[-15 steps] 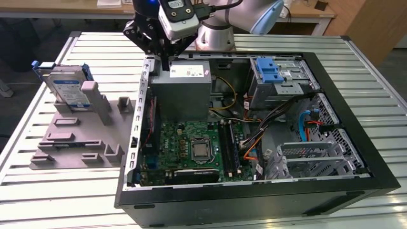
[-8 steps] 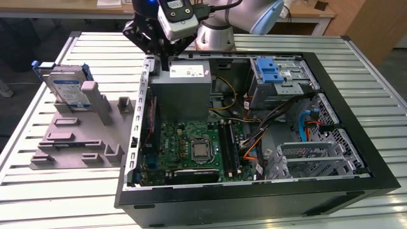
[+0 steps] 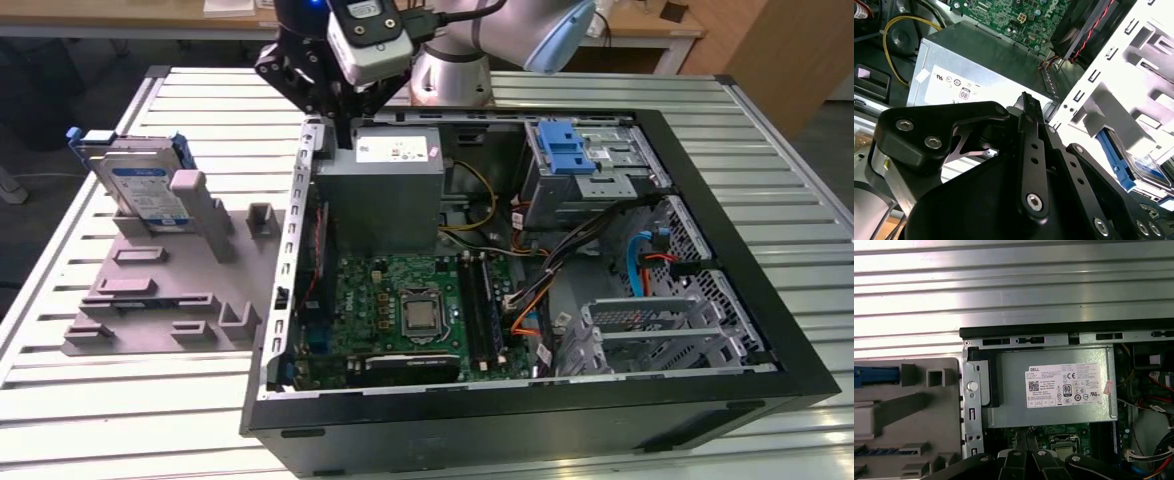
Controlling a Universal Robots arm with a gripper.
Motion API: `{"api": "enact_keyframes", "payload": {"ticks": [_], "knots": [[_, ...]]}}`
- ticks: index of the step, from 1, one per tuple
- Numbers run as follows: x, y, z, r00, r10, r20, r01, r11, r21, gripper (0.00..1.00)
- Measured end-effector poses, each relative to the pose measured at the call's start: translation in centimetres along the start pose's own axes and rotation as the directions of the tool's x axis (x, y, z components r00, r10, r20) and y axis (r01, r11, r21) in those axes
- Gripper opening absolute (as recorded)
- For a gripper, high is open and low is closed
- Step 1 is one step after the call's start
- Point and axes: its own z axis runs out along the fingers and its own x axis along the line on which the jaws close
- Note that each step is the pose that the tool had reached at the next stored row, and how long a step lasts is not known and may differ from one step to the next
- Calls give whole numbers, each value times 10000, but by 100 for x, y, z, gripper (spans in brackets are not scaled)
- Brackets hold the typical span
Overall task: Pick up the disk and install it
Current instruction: 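Reach for the disk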
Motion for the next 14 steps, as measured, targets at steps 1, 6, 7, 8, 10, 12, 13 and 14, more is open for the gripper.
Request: {"api": "enact_keyframes", "payload": {"ticks": [1, 6, 7, 8, 10, 12, 13, 14], "knots": [[3, 0, 1, 10000, 1, 0, -1, 10000, 0, 11], [10, -1, 4, 10000, 1, -1, -1, 10000, 1, 11], [12, -1, 5, 10000, 0, 0, 0, 10000, 0, 11], [13, -1, 6, 10000, 1, -1, -1, 10000, 0, 11], [16, -2, 8, 10000, 0, 0, 0, 10000, 0, 11], [19, -2, 10, 10000, 1, 0, -1, 10000, 0, 11], [21, -2, 10, 10000, 0, 0, 0, 10000, 0, 11], [23, -2, 11, 10000, 1, 0, -1, 10000, 0, 11]]}}
